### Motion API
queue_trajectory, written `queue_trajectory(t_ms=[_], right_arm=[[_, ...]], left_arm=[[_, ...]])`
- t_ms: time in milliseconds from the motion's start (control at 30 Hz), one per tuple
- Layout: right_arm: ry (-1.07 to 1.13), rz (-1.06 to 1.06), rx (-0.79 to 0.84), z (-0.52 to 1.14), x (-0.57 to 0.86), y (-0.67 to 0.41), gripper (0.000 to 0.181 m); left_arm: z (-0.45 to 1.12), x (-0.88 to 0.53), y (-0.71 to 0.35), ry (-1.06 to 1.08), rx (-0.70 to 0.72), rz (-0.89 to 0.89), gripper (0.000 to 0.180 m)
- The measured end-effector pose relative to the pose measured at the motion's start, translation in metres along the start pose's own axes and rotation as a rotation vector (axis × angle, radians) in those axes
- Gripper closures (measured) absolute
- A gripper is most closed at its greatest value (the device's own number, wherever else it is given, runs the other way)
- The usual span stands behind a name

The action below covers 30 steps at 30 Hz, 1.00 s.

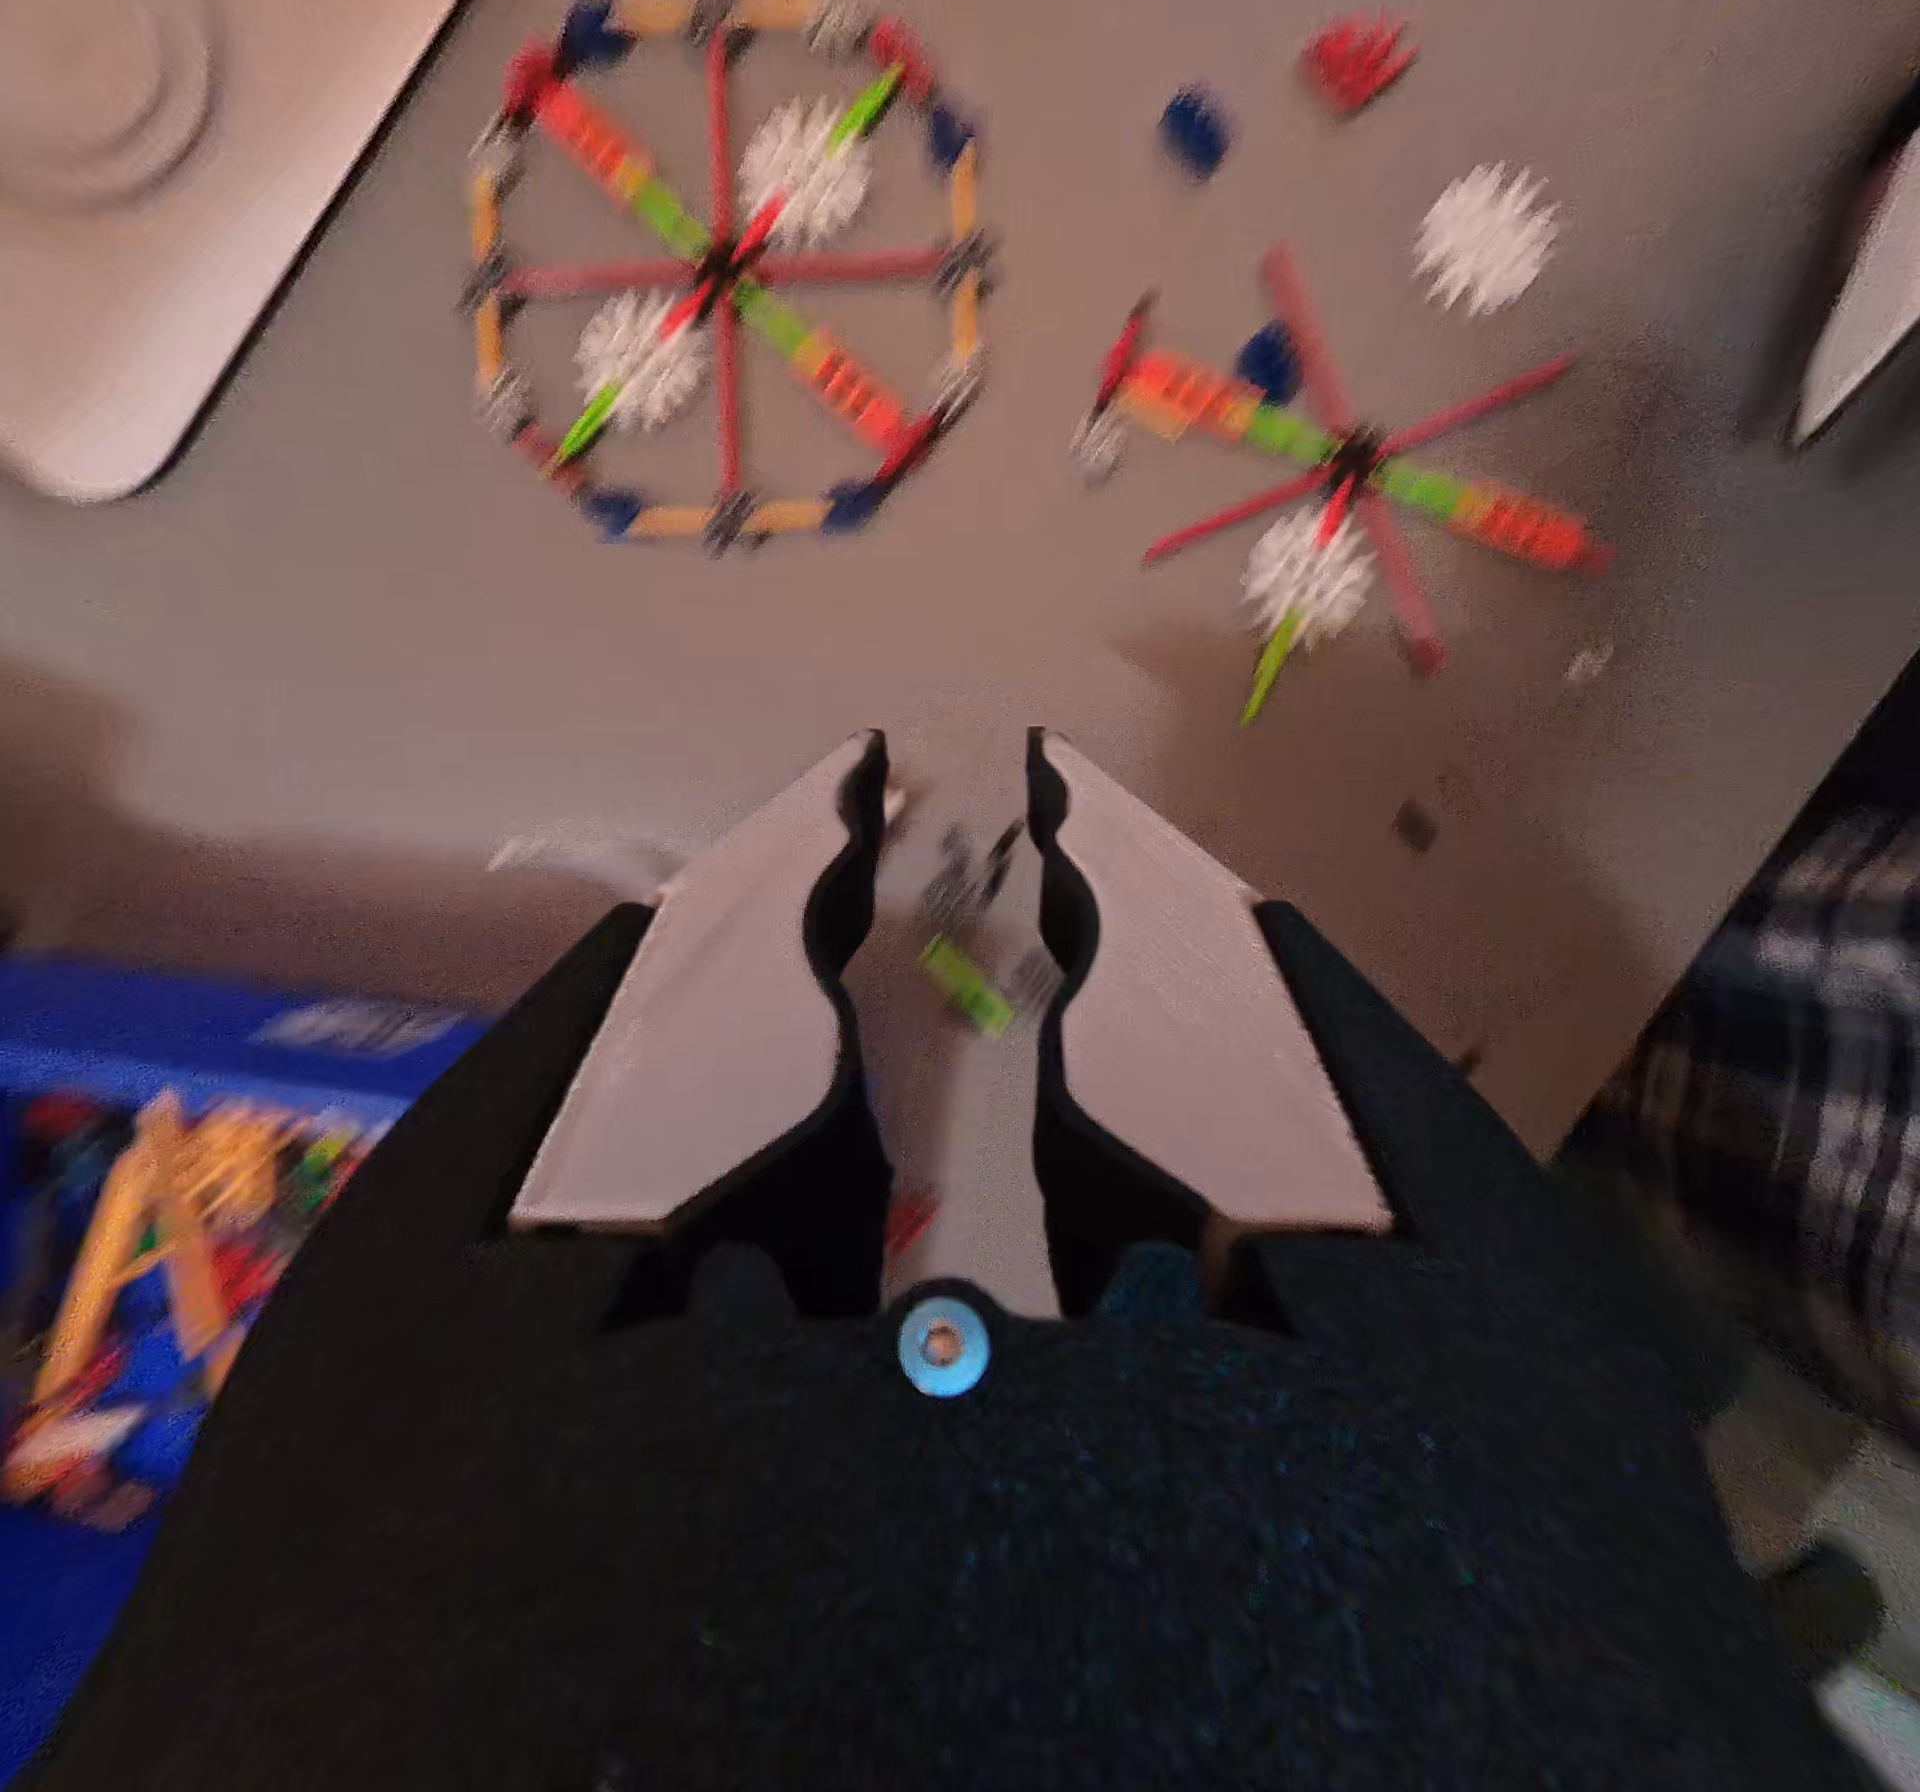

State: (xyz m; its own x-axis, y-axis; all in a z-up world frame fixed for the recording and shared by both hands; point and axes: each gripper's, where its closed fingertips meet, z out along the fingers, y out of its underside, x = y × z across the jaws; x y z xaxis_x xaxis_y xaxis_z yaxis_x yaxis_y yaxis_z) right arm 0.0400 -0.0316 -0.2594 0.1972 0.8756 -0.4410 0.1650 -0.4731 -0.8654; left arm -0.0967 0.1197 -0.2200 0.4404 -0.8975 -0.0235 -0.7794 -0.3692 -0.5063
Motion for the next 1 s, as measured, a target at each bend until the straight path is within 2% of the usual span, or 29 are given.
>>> queue_trajectory(t_ms=[100, 233, 367, 467, 1000], right_arm=[[-0.002, 0.0, 0.007, 0.0, 0.0, -0.001, 0.158], [-0.001, -0.002, 0.018, -0.001, 0.0, -0.002, 0.158], [-0.003, -0.004, 0.031, -0.003, -0.001, -0.004, 0.159], [-0.007, -0.004, 0.037, -0.003, -0.001, -0.005, 0.159], [-0.029, -0.001, 0.049, -0.004, -0.004, -0.006, 0.159]], left_arm=[[0.05, 0.054, -0.036, 0.065, 0.164, -0.096, 0.166], [0.1, 0.08, -0.052, 0.1, 0.251, -0.265, 0.169], [0.125, 0.066, -0.043, -0.024, 0.231, -0.327, 0.171], [0.134, 0.071, -0.039, -0.014, 0.209, -0.361, 0.171], [0.143, 0.061, -0.037, -0.148, 0.178, -0.33, 0.178]])
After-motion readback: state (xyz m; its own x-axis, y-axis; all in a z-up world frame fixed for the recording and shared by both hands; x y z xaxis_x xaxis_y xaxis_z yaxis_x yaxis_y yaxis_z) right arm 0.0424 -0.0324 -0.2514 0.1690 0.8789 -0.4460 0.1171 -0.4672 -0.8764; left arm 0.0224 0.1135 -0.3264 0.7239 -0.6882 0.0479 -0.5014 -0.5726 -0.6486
